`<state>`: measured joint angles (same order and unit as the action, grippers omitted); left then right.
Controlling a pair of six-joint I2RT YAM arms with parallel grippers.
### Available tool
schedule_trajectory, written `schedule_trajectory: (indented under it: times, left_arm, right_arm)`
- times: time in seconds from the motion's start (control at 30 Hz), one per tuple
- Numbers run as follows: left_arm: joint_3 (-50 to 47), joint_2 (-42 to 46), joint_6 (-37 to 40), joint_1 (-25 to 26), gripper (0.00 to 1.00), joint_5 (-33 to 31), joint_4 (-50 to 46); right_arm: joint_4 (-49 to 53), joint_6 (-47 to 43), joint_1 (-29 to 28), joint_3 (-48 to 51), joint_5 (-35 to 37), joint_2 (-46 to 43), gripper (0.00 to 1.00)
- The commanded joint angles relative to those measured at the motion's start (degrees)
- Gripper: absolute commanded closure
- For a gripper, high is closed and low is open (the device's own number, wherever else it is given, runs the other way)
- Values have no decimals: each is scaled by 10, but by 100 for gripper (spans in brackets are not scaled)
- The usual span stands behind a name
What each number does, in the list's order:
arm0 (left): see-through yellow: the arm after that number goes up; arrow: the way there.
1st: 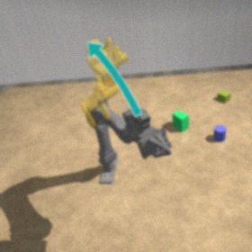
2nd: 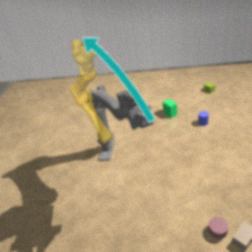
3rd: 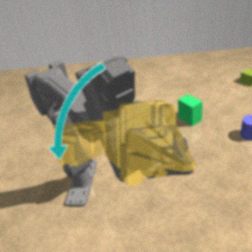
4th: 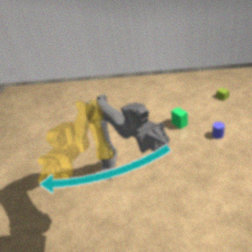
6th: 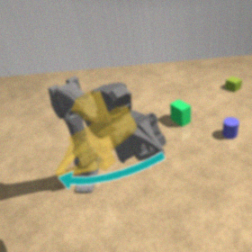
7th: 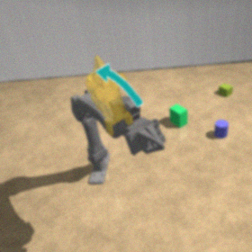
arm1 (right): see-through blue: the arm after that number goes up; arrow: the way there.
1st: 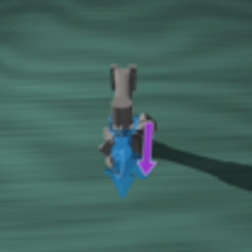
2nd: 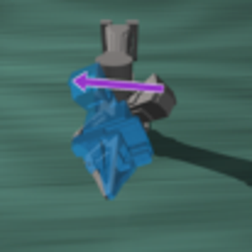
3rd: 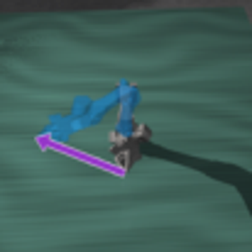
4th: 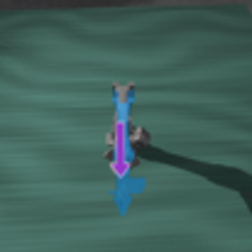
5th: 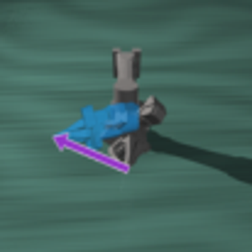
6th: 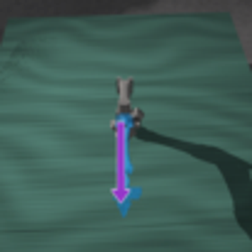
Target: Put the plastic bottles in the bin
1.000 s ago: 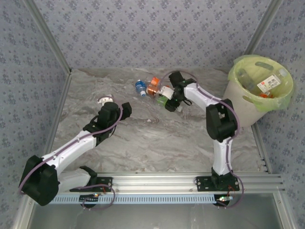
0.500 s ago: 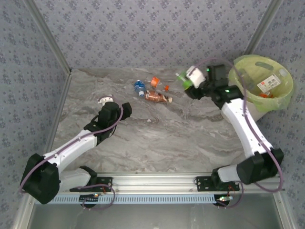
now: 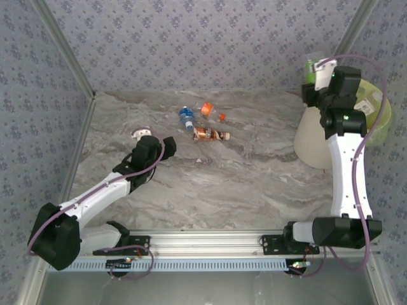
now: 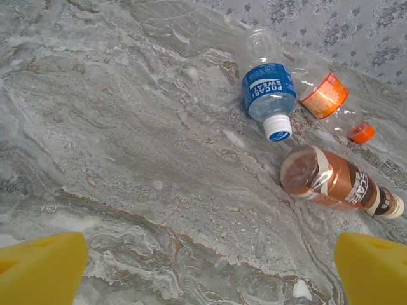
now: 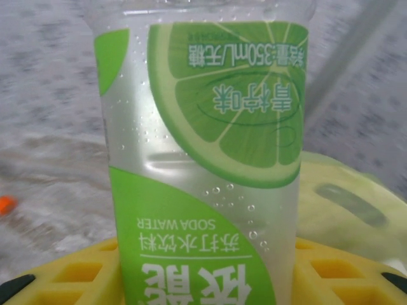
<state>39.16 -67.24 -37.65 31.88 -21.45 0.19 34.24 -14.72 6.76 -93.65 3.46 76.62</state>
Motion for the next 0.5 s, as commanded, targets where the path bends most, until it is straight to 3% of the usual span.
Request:
schedule_trajectory:
  times: [0.0,0.17,0.2,0.27,0.33,0.47]
  left_arm:
    - [4,2,-7,-4,1,3,16]
    - [0,7,-6,-4,1,1,12]
    - [-1,8,-7,-4,0,0,11]
    - [-1,11,-6,-4,1,-1,9]
    - [-2,13,-7,-4,0,-3,6]
    - [-3,16,-8,-5,1,-3,4]
  right_arm:
    - [33,99,37,-27,91,27,61]
    - [34,164,82,-50,91,74,56]
    - [41,173,85,-61,86,85,48]
    - [68,184,82,-90,64,108,22]
    - [75,179,67,-101,69,112,6]
    - [57,162,21,-98,148,96,0]
